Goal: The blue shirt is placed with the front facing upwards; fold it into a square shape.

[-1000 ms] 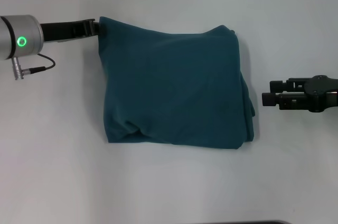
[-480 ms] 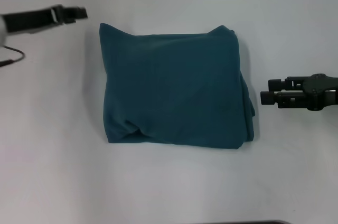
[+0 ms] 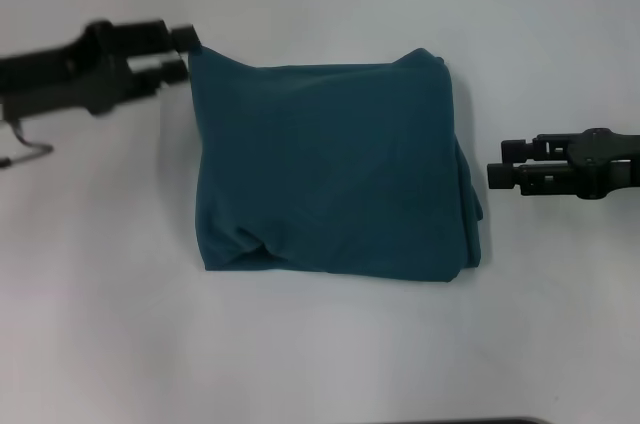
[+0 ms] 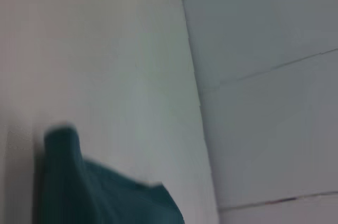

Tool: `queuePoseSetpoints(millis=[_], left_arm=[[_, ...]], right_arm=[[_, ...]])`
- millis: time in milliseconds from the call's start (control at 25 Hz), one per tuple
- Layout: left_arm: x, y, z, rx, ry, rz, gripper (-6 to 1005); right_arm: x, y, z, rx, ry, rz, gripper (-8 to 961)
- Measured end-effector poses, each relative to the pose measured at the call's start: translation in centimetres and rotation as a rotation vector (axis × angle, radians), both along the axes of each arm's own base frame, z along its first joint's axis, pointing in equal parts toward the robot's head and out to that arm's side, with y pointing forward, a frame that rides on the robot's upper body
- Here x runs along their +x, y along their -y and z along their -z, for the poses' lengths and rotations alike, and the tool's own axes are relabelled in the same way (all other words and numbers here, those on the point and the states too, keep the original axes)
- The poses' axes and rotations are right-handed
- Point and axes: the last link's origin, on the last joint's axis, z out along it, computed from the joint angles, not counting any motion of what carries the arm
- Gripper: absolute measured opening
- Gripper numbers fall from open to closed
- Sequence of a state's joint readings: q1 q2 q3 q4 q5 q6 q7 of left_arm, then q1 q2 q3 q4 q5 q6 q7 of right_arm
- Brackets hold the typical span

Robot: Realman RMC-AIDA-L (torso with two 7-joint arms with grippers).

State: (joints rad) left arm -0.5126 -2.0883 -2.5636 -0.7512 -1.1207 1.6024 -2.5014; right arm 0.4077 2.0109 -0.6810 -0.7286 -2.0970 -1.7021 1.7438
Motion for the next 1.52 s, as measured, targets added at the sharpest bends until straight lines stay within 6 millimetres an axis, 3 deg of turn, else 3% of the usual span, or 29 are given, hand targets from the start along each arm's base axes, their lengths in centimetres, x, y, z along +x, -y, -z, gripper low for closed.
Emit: queuePoseSetpoints(millis=[320, 680, 1040, 1520], left_arm=[[-1.2, 1.7, 2.8, -0.080, 0.056, -0.065, 520], [-1.7, 2.0, 4.0, -0.071, 0.078, -0.115, 520], [-0.6, 1.7, 5.9, -0.097, 0.087, -0.129, 519], [-2.5, 2.0, 7.4, -0.115, -0.012, -0.199, 520]], right_arm=[[-0.1, -0.2, -0.9, 0.001, -0.021, 0.028, 718], [-0.1, -0.3, -1.1, -0.009, -0.031, 0.050, 718], [0.2, 0.2, -1.0, -0.013, -0.034, 0.066, 718], [0.3, 0.0, -1.0, -0.010, -0.028, 0.068, 718]])
